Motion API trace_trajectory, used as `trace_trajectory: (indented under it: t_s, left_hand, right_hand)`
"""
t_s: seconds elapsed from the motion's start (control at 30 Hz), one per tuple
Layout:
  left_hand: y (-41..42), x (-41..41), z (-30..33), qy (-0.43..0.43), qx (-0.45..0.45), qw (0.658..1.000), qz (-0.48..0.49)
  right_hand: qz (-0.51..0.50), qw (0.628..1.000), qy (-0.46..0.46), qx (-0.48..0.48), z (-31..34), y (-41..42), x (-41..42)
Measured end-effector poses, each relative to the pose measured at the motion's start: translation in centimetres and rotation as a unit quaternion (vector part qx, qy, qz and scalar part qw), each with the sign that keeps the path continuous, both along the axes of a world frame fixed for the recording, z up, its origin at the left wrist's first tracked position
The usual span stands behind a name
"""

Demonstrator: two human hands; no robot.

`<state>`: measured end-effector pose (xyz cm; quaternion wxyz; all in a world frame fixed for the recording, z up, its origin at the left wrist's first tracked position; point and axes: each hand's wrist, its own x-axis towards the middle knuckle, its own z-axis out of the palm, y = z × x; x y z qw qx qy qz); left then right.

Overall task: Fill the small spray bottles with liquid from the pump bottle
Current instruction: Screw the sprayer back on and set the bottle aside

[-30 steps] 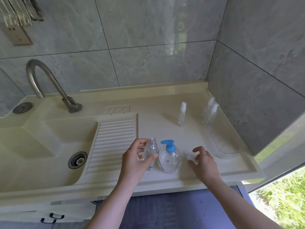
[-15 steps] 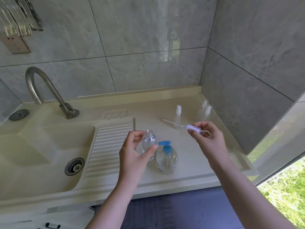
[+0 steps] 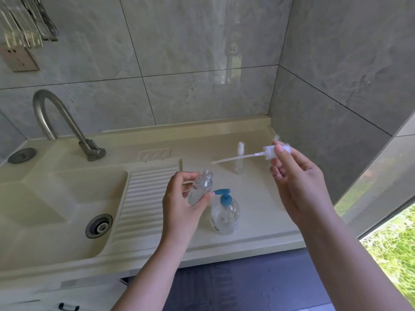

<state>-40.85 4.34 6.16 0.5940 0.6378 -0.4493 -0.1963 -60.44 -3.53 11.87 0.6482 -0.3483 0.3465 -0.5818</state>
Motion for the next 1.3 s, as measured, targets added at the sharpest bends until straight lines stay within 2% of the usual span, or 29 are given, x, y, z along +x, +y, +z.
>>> trace_trajectory:
  t_s: [0.23,0.4,0.5,0.6,0.7,0.9,1.13,1.3]
  left_hand:
    - [0.3,-0.1,0.4,-0.014,-0.006,1.0,0.006]
    - [0.5,-0.3,0.7,-0.038,-0.005,0.999,0.002]
    - [0.6,-0.5,1.0,-0.069,-0.011,0.998,-0.007]
    - [0.8,-0.9,1.6,-0.073,-0.005,0.997,-0.025]
    - [1.0,-1.4,2.1,-0.053,0.003,0.997,-0.048]
    - [1.3,-1.3,2.8,0.014,0.026,0.995,-0.096]
    - [1.8,-1.7,4.1,0.122,0.071,0.966,-0.215]
    - [2.0,-2.3,5.4,0.151,0.071,0.949,-0.267]
  right_hand:
    - [0.0,0.998,0.055,-0.013,-0.4,0.4,0.1]
    - [-0.013,0.99,0.131,-0.048,-0.1,0.6,0.2]
    - [0.019,0.974,0.206,-0.093,0.3,1.0,0.6]
    - [0.091,0.95,0.261,-0.142,0.4,1.7,1.3]
    - [0.144,0.924,0.301,-0.187,0.1,1.9,2.1]
    - [0.221,0.894,0.309,-0.239,0.7,1.4,1.6]
    - [0.333,0.866,0.296,-0.228,3.0,-0.2,-0.2]
    - [0.37,0.855,0.279,-0.232,4.5,-0.9,-0.7]
